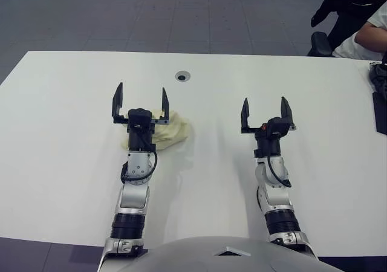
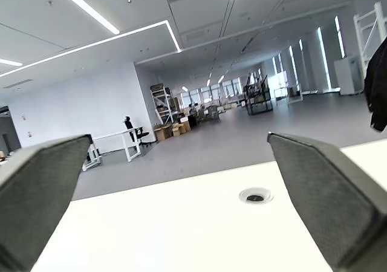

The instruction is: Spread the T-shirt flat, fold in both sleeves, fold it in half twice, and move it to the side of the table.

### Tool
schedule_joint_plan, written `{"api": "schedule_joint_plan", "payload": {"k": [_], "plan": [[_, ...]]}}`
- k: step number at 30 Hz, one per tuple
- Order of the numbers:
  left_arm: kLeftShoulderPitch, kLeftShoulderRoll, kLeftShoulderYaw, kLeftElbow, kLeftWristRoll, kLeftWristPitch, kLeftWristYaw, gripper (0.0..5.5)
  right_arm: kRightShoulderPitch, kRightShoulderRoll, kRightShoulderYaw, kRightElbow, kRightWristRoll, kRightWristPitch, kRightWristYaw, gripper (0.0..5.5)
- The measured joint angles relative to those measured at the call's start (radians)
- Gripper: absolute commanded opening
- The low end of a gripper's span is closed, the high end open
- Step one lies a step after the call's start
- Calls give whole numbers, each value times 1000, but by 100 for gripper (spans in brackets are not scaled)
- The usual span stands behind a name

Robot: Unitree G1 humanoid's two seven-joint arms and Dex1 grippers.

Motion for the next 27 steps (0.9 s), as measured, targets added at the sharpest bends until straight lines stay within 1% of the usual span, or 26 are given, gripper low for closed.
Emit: {"api": "schedule_joint_plan", "payload": {"k": [3, 5, 6, 10, 13, 16, 17, 21, 25, 27], "plan": [[27, 56, 38, -76, 41, 41, -17, 539, -2, 1, -11, -29, 15, 14, -2, 540], [65, 151, 111, -136, 56, 73, -55, 539, -3, 2, -11, -57, 16, 23, -3, 540], [81, 180, 136, -148, 56, 84, -70, 539, -3, 2, -11, -62, 16, 28, -3, 540], [155, 338, 245, -154, 129, 104, -109, 539, -5, 3, -19, -83, 16, 46, -15, 540], [171, 429, 271, -118, 212, 102, -105, 539, -10, -1, -36, -86, 21, 51, -23, 540], [171, 495, 211, -32, 308, 92, -117, 539, -19, -8, -53, -88, 21, 51, -34, 540], [172, 509, 173, -3, 334, 83, -124, 539, -25, -11, -59, -92, 21, 51, -39, 540], [155, 515, 71, 85, 380, 53, -124, 539, -49, -22, -80, -94, 29, 51, -41, 540], [40, 522, -25, 212, 467, 45, -68, 539, -51, -25, -93, -95, 29, 50, -46, 540], [15, 521, -55, 226, 477, 44, -52, 539, -51, -28, -96, -95, 30, 50, -49, 540]]}}
